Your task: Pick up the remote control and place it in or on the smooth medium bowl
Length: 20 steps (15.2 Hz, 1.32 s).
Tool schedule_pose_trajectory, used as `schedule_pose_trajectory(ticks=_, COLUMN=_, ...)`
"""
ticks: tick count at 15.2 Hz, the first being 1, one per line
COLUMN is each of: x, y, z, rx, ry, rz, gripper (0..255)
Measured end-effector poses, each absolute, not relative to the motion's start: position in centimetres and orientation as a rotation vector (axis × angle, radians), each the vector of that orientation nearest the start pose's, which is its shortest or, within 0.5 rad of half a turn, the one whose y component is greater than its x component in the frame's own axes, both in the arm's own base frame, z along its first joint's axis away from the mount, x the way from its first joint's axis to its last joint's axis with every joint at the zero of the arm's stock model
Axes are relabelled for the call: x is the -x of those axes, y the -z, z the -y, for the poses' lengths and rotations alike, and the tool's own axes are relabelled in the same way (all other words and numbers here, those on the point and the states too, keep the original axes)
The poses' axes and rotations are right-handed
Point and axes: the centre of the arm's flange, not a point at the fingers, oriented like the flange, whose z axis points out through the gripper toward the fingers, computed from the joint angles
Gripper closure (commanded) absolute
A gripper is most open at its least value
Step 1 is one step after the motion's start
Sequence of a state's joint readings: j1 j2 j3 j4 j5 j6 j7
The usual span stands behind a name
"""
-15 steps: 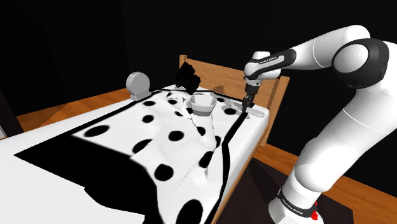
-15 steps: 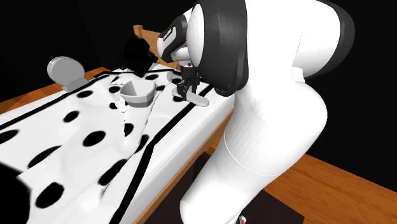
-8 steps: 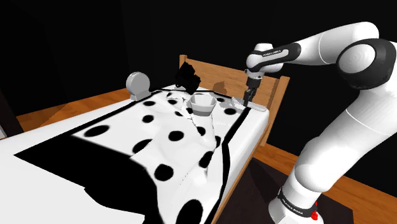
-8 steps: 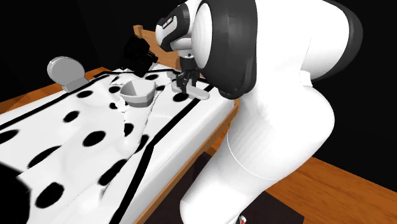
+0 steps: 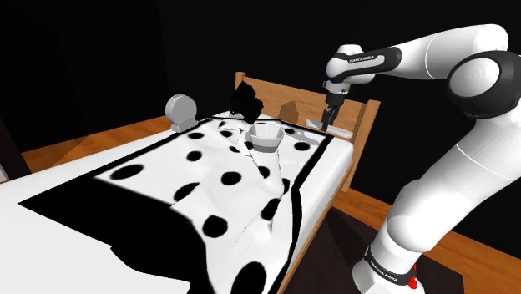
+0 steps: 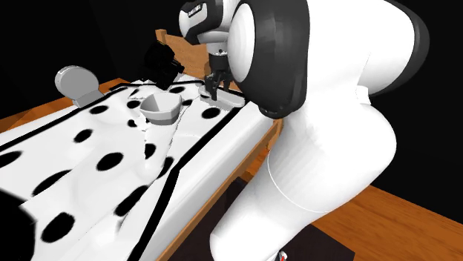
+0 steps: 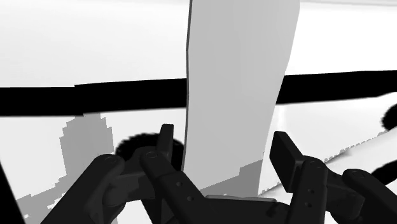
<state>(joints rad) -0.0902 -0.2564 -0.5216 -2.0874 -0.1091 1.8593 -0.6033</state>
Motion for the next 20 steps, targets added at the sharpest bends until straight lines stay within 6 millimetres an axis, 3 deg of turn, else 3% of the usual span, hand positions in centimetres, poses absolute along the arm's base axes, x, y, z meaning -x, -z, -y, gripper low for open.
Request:
schedule_pose_trajectory(ticks=4, x=-39.2, y=-53.4, z=29.8, rx=3.121, ry=0.016, rz=0.058, gripper=255)
schedule_pose_trajectory(ticks=20, x=-57.9, y=-53.9, z=21.0, rx=3.122, ry=0.015, rz=0.058, gripper=255)
